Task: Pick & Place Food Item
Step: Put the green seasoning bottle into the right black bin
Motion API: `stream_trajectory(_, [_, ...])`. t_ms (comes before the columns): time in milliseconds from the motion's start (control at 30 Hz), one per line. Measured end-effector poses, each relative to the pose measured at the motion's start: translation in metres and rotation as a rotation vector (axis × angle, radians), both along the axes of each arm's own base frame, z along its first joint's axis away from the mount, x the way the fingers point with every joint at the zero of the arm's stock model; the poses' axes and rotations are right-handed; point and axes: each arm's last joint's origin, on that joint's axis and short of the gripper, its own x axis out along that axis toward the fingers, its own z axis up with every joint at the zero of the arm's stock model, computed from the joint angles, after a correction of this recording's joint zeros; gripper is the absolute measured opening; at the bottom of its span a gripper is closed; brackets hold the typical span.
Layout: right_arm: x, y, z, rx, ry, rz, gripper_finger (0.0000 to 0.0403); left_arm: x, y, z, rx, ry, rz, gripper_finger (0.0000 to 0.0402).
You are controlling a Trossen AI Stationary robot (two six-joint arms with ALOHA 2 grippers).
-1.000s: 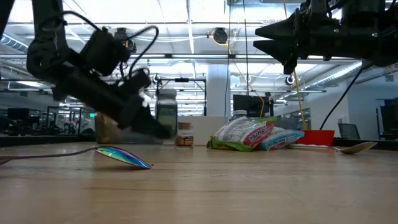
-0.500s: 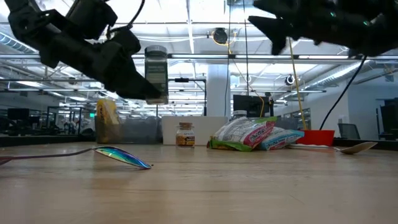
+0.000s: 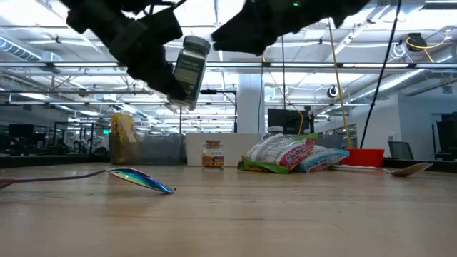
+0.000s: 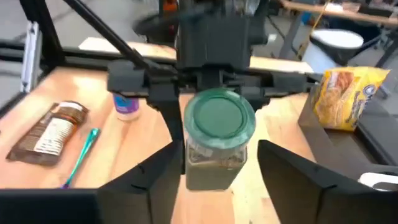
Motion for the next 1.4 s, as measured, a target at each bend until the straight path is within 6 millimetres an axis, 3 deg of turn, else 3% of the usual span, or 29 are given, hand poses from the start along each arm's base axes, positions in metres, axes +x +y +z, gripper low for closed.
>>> stream_trajectory(100, [0.014, 0.000, 0.006, 0.000, 0.011, 0.001, 0.0239, 0.002, 0.000, 0.009, 0.004, 0.033, -0.004, 0.0205])
stream_trajectory(367, [0.019, 0.001, 0.018, 0.007, 0.031, -0.002, 0.0286, 0.000, -0.001, 0.015, -0.014, 0.097, -0.014, 0.0205])
stream_trajectory(733, [0.019, -0.006, 0.021, 0.071, 0.046, 0.013, 0.0275, 0.002, -0.001, 0.017, -0.034, 0.080, -0.019, 0.0205])
stream_trajectory(1033, [0.023, -0.012, 0.012, 0.131, 0.071, 0.036, 0.0275, 0.010, -0.001, 0.040, -0.011, 0.060, -0.034, 0.0205])
stream_trajectory(1400, [0.023, -0.015, 0.018, 0.153, 0.031, 0.069, 0.0269, 0.011, -0.002, 0.033, -0.045, 0.142, -0.041, 0.0205])
